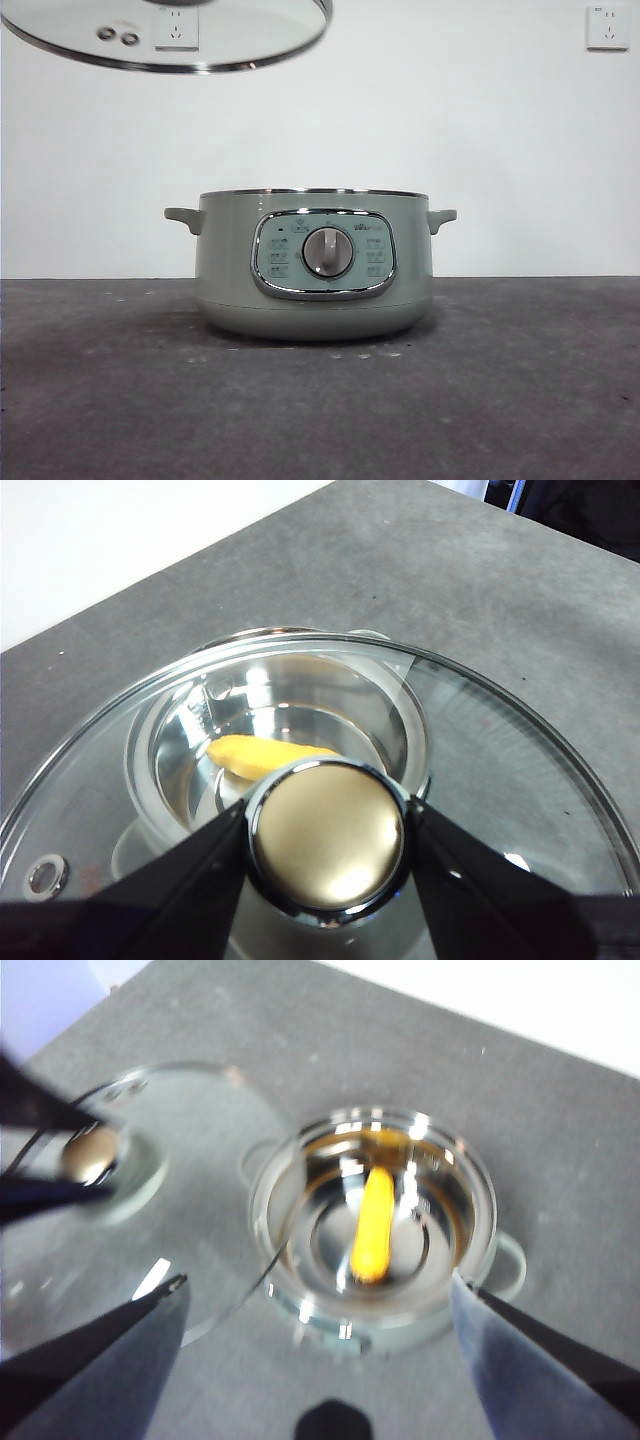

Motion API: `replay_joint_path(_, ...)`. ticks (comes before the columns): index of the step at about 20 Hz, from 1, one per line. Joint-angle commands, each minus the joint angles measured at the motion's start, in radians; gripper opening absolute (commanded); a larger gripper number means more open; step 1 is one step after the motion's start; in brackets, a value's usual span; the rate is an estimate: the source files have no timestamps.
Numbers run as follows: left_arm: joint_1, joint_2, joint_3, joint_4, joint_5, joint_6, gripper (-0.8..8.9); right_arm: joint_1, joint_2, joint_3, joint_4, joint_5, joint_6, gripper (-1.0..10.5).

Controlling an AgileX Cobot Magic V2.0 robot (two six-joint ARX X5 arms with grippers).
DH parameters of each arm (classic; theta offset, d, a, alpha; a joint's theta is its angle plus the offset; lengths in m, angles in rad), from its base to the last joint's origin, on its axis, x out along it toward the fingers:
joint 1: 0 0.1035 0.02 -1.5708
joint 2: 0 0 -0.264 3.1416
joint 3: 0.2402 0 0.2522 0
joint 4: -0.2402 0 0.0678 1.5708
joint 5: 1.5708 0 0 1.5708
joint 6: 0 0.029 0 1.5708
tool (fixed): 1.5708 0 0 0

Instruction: Pick up the corn,open the lid,put the corn in the pot,close the lid

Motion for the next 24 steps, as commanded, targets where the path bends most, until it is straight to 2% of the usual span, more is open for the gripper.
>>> replay_joint_path(1,-0.013,0.046,0.055,0.07,0.008,-0.002,-0.06,0.001,-0.101,-0.154,-0.026,-0.002,-0.003,4.4)
replay_joint_path(7,-0.038,0.241,0.191,0.107,-0.014,-0.001,-0.06,0.001,-0.351,-0.543,-0.025,0.002,0.004,4.4)
replay_joint_path(12,-0.073,0.43,0.308,0.155,-0.025,0.002,-0.06,0.001,-0.58,-0.885,-0.008,0.029,0.067,4.4)
replay_joint_path(14,-0.085,0.476,0.314,0.197,-0.064,0.003,-0.07,0.001,-0.67,-0.991,0.013,0.031,0.1,4.4)
replay_joint_path(19,-0.092,0.555,0.314,0.259,-0.069,0.002,-0.07,0.001,-0.851,-1.148,0.028,0.044,0.191,4.4)
replay_joint_path(24,-0.098,0.61,0.314,0.286,-0.073,-0.006,-0.07,0.001,-0.961,-1.183,0.015,0.094,0.243,4.4)
